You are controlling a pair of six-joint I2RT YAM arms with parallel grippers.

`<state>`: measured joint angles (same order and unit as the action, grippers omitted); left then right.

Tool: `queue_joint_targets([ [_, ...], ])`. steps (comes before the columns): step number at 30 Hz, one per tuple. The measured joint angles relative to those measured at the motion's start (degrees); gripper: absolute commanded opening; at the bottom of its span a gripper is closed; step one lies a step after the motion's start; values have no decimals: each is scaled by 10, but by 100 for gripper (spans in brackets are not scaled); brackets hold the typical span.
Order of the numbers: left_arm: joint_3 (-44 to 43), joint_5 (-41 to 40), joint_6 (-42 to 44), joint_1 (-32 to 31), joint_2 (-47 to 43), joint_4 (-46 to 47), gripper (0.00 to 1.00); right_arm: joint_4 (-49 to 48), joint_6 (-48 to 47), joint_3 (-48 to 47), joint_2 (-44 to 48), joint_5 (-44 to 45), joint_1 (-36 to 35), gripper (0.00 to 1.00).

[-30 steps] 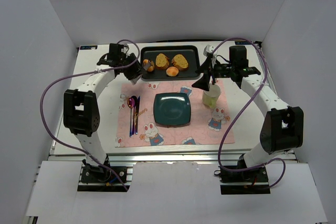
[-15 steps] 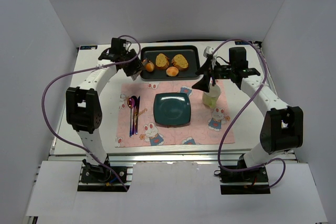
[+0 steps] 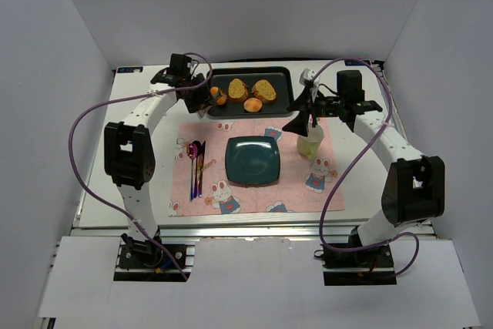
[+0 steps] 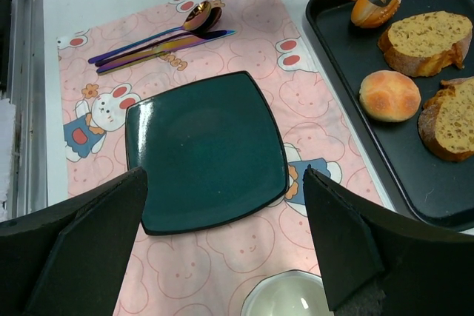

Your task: Place the bread

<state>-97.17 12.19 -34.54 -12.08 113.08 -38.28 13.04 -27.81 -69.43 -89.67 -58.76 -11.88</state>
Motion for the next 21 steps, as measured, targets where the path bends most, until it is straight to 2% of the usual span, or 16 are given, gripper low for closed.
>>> queue_joint_targets([
  [21,-60,-24,7,-13,47,-53,64,-17,8,30,2,-26,12,90],
])
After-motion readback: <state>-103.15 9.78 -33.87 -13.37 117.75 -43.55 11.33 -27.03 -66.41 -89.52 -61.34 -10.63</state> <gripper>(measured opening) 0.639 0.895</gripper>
